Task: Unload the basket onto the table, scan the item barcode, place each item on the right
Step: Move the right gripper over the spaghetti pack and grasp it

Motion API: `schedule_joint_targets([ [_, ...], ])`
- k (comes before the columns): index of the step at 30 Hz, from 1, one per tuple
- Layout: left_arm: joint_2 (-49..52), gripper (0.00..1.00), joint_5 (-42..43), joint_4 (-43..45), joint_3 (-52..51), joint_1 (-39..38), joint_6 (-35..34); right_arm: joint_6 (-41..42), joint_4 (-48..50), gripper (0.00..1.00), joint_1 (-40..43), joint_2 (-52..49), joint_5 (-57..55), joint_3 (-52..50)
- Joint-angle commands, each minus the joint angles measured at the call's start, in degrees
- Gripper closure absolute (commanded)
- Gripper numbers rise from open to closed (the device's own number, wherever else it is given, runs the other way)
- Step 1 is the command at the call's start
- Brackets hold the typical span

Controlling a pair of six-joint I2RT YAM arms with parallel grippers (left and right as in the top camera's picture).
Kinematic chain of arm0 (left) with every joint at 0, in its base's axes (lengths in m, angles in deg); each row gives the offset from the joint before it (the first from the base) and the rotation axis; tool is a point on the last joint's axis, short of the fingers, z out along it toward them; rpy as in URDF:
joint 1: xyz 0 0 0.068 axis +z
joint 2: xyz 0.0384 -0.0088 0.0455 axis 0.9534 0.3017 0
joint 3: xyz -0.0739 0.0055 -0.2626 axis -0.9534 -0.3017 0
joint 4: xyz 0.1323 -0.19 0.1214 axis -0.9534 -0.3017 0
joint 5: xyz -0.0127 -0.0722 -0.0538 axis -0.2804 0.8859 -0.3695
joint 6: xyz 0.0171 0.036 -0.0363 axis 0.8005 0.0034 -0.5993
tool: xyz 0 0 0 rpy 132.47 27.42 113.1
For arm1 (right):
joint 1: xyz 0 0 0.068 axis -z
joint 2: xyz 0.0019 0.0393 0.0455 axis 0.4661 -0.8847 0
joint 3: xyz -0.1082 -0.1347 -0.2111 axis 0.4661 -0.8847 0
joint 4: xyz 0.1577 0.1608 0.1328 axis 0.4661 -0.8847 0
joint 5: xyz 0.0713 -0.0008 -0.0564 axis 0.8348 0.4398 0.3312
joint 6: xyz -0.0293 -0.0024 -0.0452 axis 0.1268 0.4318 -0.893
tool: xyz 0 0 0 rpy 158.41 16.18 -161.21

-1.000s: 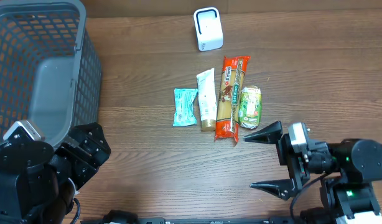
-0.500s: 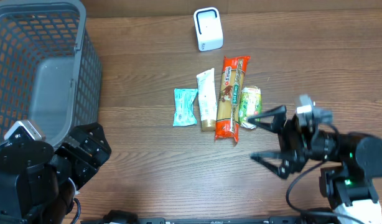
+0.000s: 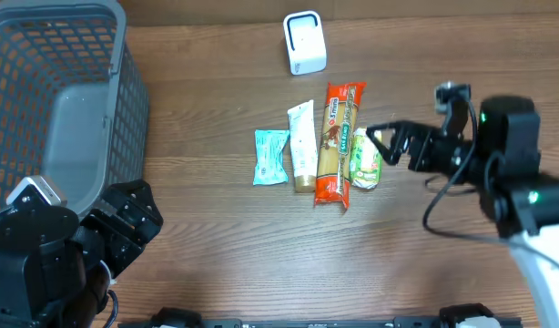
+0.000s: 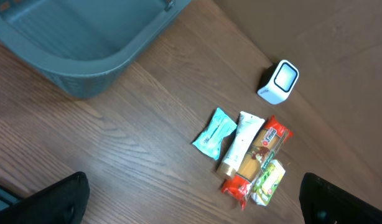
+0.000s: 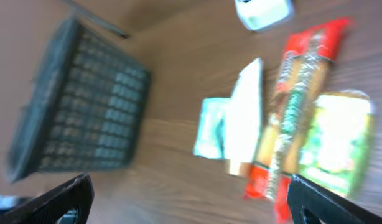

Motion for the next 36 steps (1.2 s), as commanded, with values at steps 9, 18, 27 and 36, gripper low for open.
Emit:
schedule_joint_targets([
  [9, 0.1, 0.0, 0.2, 0.1, 0.3, 0.5, 0.9, -5.3, -5.6, 0.0, -1.0, -14.2, 6.6, 13.4],
  [18, 0.1, 0.01, 0.2, 0.1, 0.3, 0.5, 0.9, -4.5, -5.5, 0.0, -3.0, -25.0, 5.7, 13.4],
  [27, 0.1, 0.0, 0.2, 0.1, 0.3, 0.5, 0.9, -0.9, -1.4, 0.0, -8.6, -30.6, -8.3, 13.4],
  [36, 0.1, 0.0, 0.2, 0.1, 0.3, 0.5, 0.9, 9.6, 0.0, 0.0, -10.1, -34.4, -17.0, 13.4],
])
